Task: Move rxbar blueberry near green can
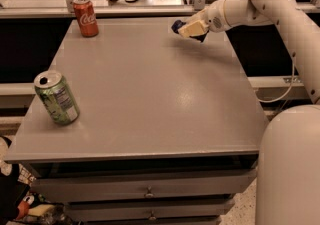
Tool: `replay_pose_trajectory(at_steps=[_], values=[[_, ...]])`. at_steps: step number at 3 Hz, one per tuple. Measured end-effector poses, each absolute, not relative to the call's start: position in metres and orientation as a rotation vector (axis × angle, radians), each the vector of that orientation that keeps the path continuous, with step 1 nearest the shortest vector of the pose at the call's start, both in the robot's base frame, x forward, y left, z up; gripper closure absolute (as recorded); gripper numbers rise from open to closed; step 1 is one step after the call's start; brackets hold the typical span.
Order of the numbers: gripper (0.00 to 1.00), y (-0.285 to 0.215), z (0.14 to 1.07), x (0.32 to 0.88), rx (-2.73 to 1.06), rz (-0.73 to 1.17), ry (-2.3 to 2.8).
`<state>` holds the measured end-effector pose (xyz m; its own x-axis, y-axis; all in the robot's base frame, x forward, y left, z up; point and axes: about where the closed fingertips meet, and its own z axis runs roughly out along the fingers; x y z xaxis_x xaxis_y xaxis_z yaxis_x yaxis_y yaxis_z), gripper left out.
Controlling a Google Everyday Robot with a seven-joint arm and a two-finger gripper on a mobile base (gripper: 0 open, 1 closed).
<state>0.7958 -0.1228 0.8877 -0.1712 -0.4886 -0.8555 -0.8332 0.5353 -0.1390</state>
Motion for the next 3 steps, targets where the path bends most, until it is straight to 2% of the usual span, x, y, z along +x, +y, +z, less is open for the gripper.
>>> replay_pose_trajectory(at_steps=[1,3], values=[[1.0,-0.122,0.902,0.78,-1.109,0.454,1.802],[1.0,-0.08,0.931,0.714,-1.168,0.557,1.706]])
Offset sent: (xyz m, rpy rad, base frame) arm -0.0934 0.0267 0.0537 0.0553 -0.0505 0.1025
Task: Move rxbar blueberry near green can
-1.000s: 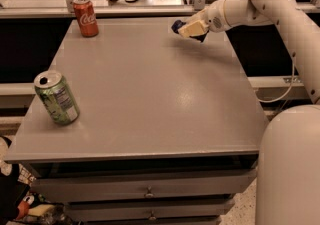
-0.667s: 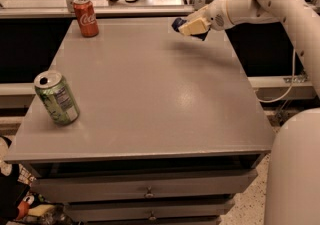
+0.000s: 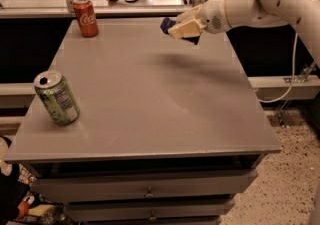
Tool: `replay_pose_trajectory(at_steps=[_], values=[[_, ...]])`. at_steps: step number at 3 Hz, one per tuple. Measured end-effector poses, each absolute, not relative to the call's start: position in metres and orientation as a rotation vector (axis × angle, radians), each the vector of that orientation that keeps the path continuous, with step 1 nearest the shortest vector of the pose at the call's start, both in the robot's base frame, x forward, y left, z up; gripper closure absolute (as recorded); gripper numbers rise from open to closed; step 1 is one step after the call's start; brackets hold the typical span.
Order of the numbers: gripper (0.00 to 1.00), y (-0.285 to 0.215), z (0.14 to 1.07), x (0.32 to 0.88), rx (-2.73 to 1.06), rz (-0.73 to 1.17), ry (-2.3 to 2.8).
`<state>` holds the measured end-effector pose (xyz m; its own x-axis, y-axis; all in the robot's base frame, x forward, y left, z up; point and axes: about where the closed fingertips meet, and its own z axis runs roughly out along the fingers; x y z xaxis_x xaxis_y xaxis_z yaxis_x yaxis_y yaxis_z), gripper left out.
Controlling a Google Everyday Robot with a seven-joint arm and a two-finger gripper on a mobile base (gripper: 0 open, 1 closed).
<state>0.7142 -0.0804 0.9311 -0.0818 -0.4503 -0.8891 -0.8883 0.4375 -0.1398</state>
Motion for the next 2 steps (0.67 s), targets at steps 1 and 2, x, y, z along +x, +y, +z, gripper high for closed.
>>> replay_pose_trajectory(at_steps=[1,2], values=[[1.0,-0.0389,0.9311,0.6843,-1.222,0.649,1.642],[1.0,-0.0389,0.9311,0.6843,-1.222,0.649,1.642]])
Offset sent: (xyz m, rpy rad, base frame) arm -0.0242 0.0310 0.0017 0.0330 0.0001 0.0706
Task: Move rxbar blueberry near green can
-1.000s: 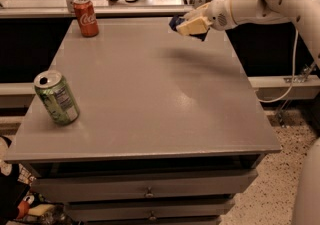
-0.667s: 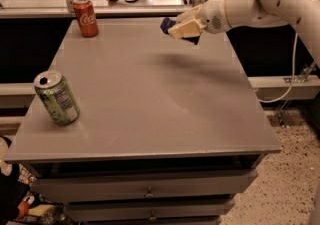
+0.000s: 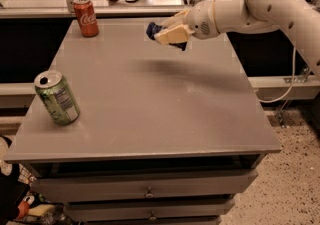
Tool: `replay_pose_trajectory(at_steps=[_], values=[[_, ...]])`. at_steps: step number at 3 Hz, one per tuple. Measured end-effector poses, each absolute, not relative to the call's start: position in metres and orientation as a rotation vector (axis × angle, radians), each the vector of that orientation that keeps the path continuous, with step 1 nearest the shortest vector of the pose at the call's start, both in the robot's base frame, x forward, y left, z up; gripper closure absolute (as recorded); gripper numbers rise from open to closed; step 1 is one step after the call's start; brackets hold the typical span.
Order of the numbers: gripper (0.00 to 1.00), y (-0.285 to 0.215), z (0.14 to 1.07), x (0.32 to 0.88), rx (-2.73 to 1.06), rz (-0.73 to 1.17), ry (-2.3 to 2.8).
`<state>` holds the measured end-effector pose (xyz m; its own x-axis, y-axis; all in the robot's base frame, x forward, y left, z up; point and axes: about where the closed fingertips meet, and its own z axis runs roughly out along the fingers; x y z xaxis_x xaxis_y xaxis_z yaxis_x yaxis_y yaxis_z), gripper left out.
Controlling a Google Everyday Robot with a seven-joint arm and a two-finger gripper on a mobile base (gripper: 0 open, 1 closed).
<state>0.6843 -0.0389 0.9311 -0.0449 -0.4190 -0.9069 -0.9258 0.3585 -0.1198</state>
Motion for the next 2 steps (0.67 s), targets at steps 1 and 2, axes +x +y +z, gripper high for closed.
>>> replay_pose_trajectory(at_steps=[1,2], values=[[1.0,-0.021,0.936,0.678,-1.263,0.662,1.647],[1.0,0.005,0.939,0.654,-1.303,0.676,1.653]])
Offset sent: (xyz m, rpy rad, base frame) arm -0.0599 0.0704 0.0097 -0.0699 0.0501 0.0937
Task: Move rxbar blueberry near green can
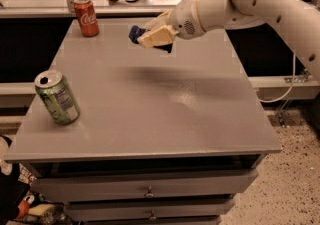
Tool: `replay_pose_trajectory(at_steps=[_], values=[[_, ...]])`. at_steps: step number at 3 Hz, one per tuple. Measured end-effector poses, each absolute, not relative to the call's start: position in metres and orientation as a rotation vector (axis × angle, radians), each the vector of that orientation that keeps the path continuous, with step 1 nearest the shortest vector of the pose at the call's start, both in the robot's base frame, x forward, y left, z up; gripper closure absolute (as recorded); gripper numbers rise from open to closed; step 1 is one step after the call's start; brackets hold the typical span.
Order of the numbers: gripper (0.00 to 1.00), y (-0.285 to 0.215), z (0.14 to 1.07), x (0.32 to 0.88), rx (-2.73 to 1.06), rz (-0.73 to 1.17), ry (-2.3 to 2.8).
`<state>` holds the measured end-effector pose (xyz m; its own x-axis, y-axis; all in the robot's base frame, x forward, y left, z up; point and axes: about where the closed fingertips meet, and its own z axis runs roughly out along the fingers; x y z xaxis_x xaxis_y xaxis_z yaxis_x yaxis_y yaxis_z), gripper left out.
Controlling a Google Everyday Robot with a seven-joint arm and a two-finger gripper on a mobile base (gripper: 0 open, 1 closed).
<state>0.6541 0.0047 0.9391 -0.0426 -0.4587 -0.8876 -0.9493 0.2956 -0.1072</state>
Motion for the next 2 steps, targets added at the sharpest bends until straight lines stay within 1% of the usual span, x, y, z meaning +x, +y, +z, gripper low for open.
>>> replay_pose_trajectory(at_steps=[1,2], values=[[1.0,0.038,0.94,0.609,-1.313,0.697,1.665],[1.0,0.061,0.924,0.576,-1.328,0.719,1.702]])
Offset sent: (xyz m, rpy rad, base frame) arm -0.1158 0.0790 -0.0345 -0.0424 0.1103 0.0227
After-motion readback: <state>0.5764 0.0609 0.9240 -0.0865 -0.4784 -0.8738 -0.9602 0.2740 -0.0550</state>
